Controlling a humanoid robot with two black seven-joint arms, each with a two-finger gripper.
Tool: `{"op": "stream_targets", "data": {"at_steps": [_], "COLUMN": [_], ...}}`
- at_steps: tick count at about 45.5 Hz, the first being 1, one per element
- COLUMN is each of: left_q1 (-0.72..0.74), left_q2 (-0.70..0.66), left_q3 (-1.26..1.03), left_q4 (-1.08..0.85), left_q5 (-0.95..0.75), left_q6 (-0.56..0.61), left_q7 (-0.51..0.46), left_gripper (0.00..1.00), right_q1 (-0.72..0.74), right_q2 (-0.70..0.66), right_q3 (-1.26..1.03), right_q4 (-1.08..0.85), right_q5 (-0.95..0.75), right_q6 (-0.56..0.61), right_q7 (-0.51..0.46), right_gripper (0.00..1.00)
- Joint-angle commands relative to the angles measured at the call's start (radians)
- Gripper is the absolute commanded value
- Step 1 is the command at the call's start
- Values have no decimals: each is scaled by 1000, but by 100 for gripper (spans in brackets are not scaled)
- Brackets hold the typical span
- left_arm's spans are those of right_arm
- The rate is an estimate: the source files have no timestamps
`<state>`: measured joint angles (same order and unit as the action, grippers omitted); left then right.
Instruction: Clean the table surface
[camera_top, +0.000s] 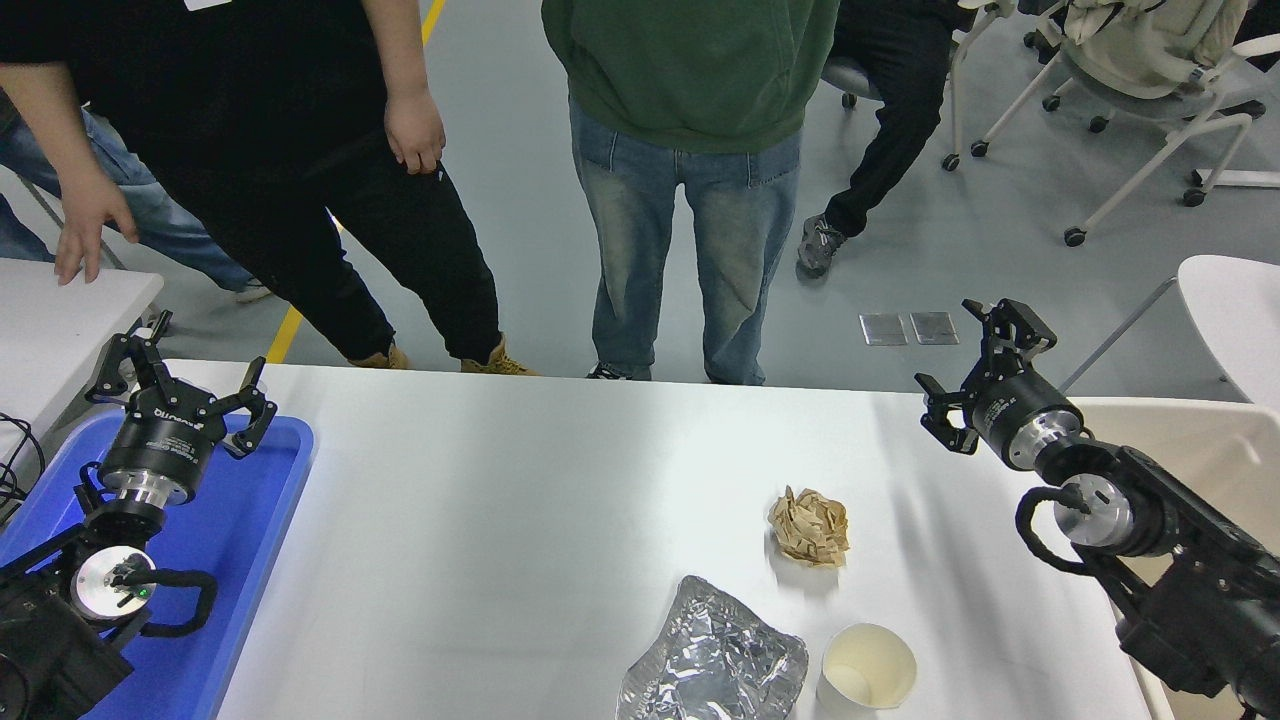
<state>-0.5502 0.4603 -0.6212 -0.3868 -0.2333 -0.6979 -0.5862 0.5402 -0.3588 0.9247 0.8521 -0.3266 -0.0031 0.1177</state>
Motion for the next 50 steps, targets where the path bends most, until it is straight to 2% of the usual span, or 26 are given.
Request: {"op": "stream_targets", "data": {"at_steps": [1, 30, 40, 50], "left_q1": [1, -1, -1, -1], "left_q2": [0, 0, 0, 0], "left_q3": [0, 0, 0, 0], "left_q4": [0, -1, -1, 0], "left_q5": [0, 0, 0, 0], "left_q6": [0, 0, 0, 0], "left_q7": [0, 0, 0, 2], "left_gripper": [100, 100, 100, 100], "right_q1": [-2, 37, 29, 52], "right_q2": [-20, -48, -95, -284], "right_q3": [-7, -110, -138, -342], "right_q4": [4, 2, 22, 175], "right_q5": [1, 20, 1, -46], "right_q6": [2, 14, 61, 61], "right_q7": [0, 3, 17, 20], "right_gripper": [100, 100, 100, 100]}}
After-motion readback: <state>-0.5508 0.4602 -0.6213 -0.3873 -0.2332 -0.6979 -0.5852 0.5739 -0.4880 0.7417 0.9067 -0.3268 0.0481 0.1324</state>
